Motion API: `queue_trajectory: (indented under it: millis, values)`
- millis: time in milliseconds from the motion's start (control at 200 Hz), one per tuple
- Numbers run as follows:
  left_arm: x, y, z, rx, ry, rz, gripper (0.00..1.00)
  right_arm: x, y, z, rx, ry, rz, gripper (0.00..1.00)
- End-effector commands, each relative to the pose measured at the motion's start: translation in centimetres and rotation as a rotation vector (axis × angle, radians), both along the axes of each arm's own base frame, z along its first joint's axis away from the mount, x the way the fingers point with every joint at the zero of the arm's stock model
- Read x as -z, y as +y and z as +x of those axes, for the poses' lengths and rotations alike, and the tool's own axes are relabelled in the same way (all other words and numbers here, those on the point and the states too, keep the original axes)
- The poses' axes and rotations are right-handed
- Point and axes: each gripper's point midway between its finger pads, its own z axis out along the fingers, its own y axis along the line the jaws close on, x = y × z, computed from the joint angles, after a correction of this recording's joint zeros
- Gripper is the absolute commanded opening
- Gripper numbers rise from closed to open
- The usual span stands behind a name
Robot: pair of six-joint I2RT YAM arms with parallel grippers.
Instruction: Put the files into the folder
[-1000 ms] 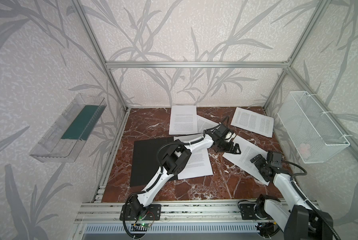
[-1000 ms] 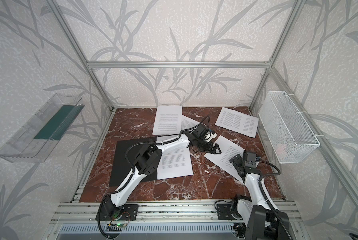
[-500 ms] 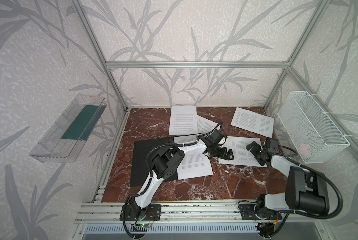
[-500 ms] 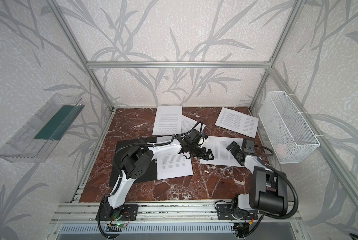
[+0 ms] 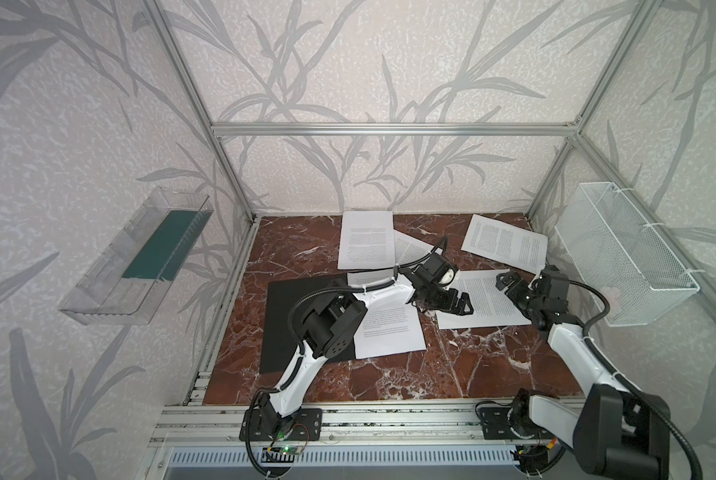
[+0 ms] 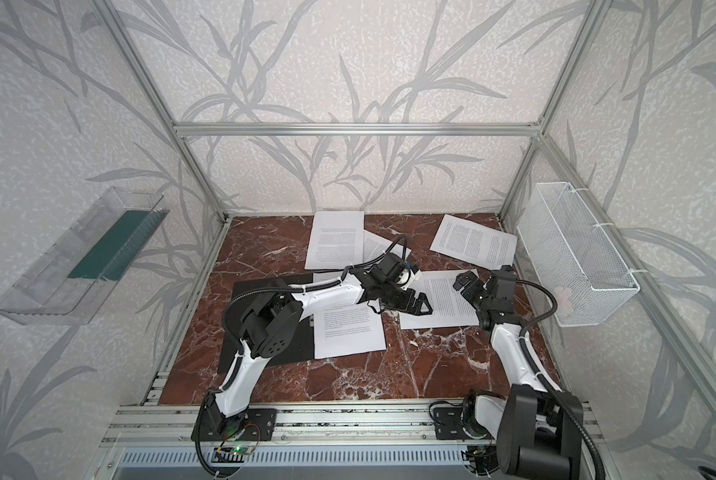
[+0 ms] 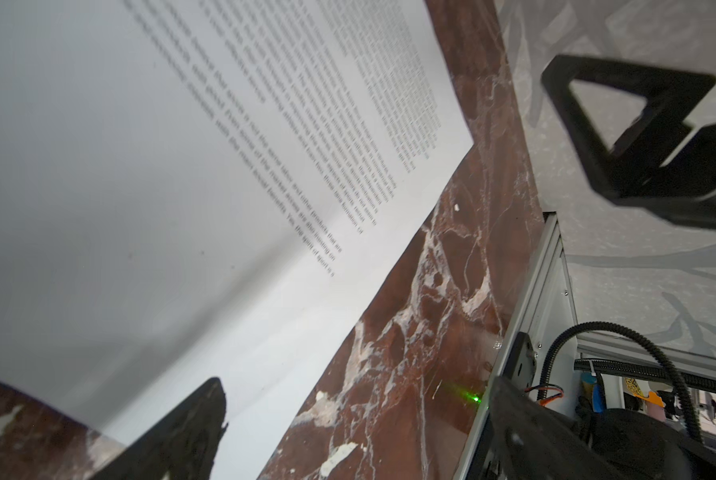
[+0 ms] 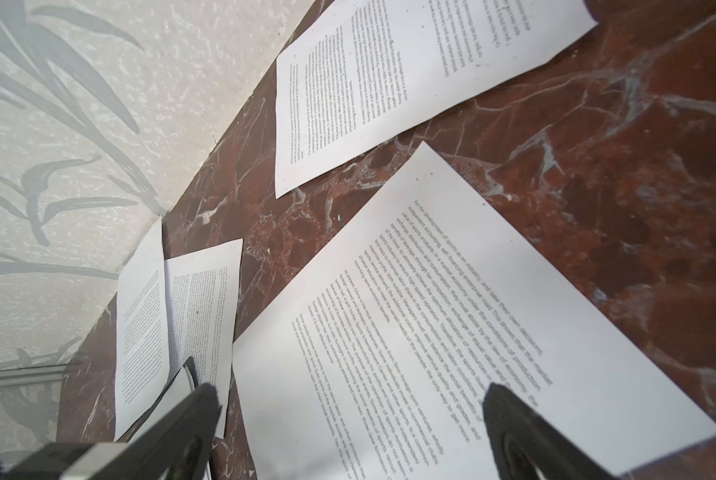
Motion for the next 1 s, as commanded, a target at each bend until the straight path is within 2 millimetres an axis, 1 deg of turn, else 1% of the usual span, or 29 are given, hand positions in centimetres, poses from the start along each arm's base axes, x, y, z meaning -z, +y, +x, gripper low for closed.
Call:
queue_trajectory:
  millis: [0,60,65,90,95,115,250,360,435,485,525,625,665,700,825,910,995]
  values:
    - [0.7,-0.2,1.1,0.017,-0.009,0.034,0.99,3.7,-0.8,-3.0,0.057,0.129,-0.002,0.99]
    - [1.6,-0.4,1.7,0.022,-0.003,0.059,0.99,4.5,-1.0,-3.6,0.073,0.145,0.028,0.99]
    - [1.2,-0.5,1.9,0.021,-0.011,0.053,0.99,4.6,-1.0,-3.7,0.075,0.146,0.031,0.99]
    - [1.7,-0.5,2.1,0.025,-0.009,0.064,0.99,4.9,-1.1,-3.9,0.082,0.150,0.048,0.99]
    - [2.0,-0.4,2.1,0.025,-0.005,0.070,0.99,5.0,-1.1,-3.9,0.083,0.152,0.050,0.99]
    - [2.0,-0.5,2.4,0.025,-0.009,0.072,0.99,5.3,-1.2,-4.1,0.090,0.155,0.062,0.99]
    - [3.6,-0.8,3.5,0.031,0.003,0.091,0.99,6.5,-1.7,-4.9,0.130,0.161,0.093,0.99]
    - [5.0,-0.7,3.7,0.036,0.021,0.111,0.99,7.3,-2.0,-5.3,0.153,0.180,0.093,0.99]
    - [5.8,-0.4,3.4,0.041,0.032,0.127,0.99,8.1,-2.3,-5.5,0.170,0.208,0.092,0.99]
    - [6.3,-0.1,3.3,0.038,0.036,0.141,0.99,8.5,-2.3,-5.3,0.171,0.214,0.105,0.99]
    - [6.8,0.3,3.2,0.035,0.041,0.158,0.99,9.0,-1.9,-5.0,0.160,0.217,0.131,0.99]
    - [8.2,1.2,3.0,0.016,0.059,0.209,0.99,9.8,-0.3,-3.7,0.093,0.234,0.232,0.99]
    - [8.6,1.4,2.8,0.016,0.067,0.220,0.99,10.2,0.2,-3.5,0.072,0.261,0.265,0.99]
    - [9.0,1.4,2.6,0.020,0.075,0.225,0.99,10.4,0.6,-3.1,0.060,0.251,0.291,0.99]
    - [10.0,1.6,2.1,0.024,0.096,0.241,0.99,11.5,1.9,-2.7,0.044,0.243,0.371,0.99]
    - [10.4,1.8,1.7,0.027,0.101,0.254,0.99,11.5,2.5,-2.5,0.025,0.229,0.384,0.99]
    - [10.7,2.1,1.8,0.020,0.098,0.264,0.99,10.6,3.4,-2.0,-0.012,0.191,0.395,0.99]
